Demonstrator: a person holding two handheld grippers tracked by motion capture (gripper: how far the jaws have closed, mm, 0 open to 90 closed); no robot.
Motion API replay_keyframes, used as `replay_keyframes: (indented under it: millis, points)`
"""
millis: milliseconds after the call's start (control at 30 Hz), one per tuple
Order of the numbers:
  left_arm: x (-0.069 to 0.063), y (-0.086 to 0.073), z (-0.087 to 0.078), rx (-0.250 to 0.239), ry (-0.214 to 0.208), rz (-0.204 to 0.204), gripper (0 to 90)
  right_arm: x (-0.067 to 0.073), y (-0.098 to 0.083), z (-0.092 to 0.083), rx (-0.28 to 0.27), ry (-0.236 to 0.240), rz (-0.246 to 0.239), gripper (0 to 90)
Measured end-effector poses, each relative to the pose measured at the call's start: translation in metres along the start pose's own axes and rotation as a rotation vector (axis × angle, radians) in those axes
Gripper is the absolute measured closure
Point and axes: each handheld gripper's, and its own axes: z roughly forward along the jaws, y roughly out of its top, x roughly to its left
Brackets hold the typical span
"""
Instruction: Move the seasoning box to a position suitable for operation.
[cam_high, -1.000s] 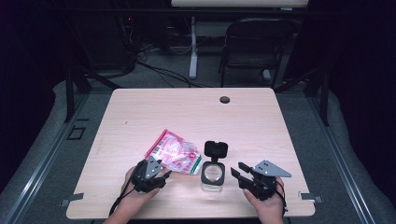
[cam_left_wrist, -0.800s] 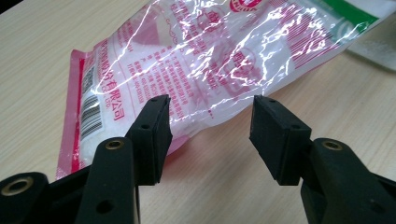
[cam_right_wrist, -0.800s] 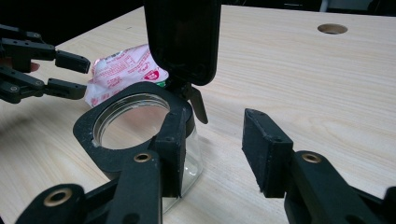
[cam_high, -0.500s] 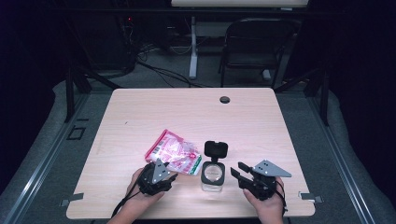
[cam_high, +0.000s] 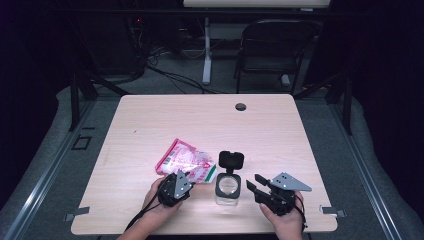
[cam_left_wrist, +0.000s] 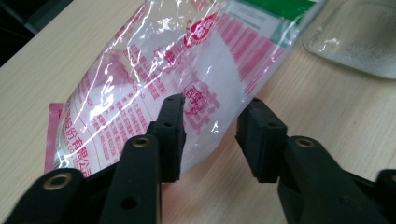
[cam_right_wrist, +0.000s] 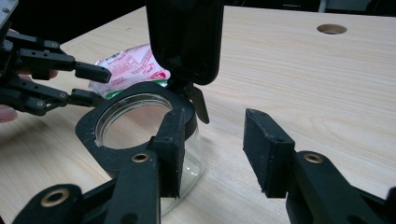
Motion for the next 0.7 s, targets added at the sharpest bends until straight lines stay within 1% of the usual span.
replay_keyframes:
  millis: [100,133,200,233,267,300,333,367,400,467,500,533,567,600,700]
  points:
    - [0.001,0.001,-0.001,-0.012,0.004,-0.002,70.9,0.0,0.0,-0.001,-0.001,-0.001,0.001,58.6]
    - [0.002,0.001,-0.001,-0.021,0.002,-0.006,73.5,0.0,0.0,-0.002,0.002,-0.005,0.001,58.6]
    - [0.004,0.001,-0.002,-0.024,-0.003,-0.012,79.5,0.0,-0.001,-0.002,-0.001,-0.005,0.001,58.6]
    - [0.005,0.001,-0.003,-0.03,-0.004,-0.023,79.5,0.0,-0.001,-0.003,0.0,-0.007,0.002,58.6]
    - [0.008,0.001,-0.004,-0.038,-0.011,-0.038,83.8,0.0,-0.001,-0.003,-0.002,-0.01,0.002,58.6]
    - [0.008,0.001,-0.004,-0.038,-0.011,-0.038,85.8,0.0,-0.001,-0.003,-0.001,-0.01,0.002,58.6]
    - [0.012,0.0,-0.005,-0.049,-0.024,-0.072,86.9,0.0,-0.001,-0.003,-0.002,-0.01,0.002,58.6]
    - [0.012,0.0,-0.005,-0.049,-0.024,-0.072,89.1,0.0,-0.001,-0.003,-0.002,-0.01,0.002,58.6]
    - [0.018,-0.001,-0.007,-0.06,-0.037,-0.12,89.9,0.0,-0.001,-0.003,-0.001,-0.01,0.002,58.6]
    - [0.024,-0.002,-0.009,-0.066,-0.056,-0.158,90.0,0.0,-0.001,-0.003,-0.004,-0.006,0.002,58.6]
    - [0.024,-0.002,-0.009,-0.066,-0.056,-0.158,90.0,0.0,-0.001,-0.003,-0.004,-0.006,0.002,58.6]
    - [0.03,-0.003,-0.011,-0.074,-0.068,-0.195,90.0,0.0,-0.001,-0.003,0.0,-0.009,0.001,58.6]
    - [0.03,-0.003,-0.011,-0.074,-0.068,-0.195,90.0,0.0,-0.001,-0.003,0.0,-0.009,0.002,58.6]
    - [0.035,-0.004,-0.014,-0.082,-0.072,-0.221,90.0,0.0,-0.001,-0.003,-0.001,-0.009,0.002,58.7]
    - [0.038,-0.004,-0.017,-0.083,-0.074,-0.224,90.0,0.0,-0.001,-0.003,-0.002,-0.009,0.002,58.7]
